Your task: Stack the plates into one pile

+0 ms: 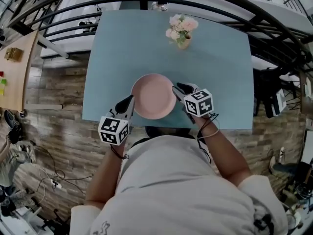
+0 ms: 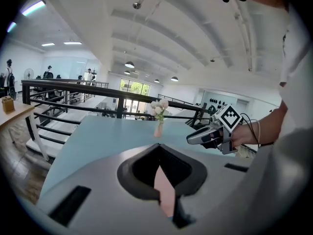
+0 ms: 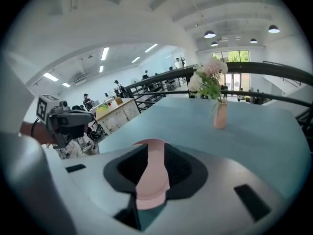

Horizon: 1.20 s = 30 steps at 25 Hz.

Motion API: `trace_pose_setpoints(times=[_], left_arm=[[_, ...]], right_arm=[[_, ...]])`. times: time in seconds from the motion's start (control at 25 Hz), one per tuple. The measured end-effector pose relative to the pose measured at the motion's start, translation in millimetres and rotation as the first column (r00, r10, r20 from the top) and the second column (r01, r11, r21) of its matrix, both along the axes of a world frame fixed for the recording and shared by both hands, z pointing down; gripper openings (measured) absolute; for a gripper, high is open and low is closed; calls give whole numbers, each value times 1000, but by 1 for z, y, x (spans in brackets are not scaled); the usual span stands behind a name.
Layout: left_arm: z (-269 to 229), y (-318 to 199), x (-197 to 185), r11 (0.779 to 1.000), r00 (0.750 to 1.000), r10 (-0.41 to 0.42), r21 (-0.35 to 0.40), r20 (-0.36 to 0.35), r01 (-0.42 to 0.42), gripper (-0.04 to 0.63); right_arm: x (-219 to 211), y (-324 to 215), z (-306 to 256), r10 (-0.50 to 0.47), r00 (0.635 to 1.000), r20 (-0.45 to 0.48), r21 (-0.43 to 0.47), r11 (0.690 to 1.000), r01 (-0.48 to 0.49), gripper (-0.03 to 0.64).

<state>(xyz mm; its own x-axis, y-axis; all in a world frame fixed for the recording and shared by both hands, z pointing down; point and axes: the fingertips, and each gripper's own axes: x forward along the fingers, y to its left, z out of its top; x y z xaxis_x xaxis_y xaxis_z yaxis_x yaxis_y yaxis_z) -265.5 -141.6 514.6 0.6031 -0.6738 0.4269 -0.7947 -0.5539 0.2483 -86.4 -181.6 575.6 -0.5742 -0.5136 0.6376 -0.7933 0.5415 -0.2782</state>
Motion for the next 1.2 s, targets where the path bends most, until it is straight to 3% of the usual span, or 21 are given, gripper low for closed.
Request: trace_pose_setpoints(times=[0.2,0.32,0.44,0.96,1.2], left_arm=[[-25,-1,2,998,999,39,53,-34,-37,5],[-41,-1,7,993,997,71,94,-43,-67,5],[-51,2,15,989,995,90,125,-38,-85,5],[-81,41,62,982,999,38,187,-14,-35,5],[-92,78,107,978,1000,-12,207,-16,15,5]], right_arm=[[-14,13,-45,-47,999,0,151,987,46,55],[-18,19,-75,-59,998,-29,272,960,65,8],[-18,28,-98,-69,997,-33,340,937,76,6],[2,75,-156,-249,968,13,472,856,213,6],[45,113,-168,-322,947,19,493,827,271,6]])
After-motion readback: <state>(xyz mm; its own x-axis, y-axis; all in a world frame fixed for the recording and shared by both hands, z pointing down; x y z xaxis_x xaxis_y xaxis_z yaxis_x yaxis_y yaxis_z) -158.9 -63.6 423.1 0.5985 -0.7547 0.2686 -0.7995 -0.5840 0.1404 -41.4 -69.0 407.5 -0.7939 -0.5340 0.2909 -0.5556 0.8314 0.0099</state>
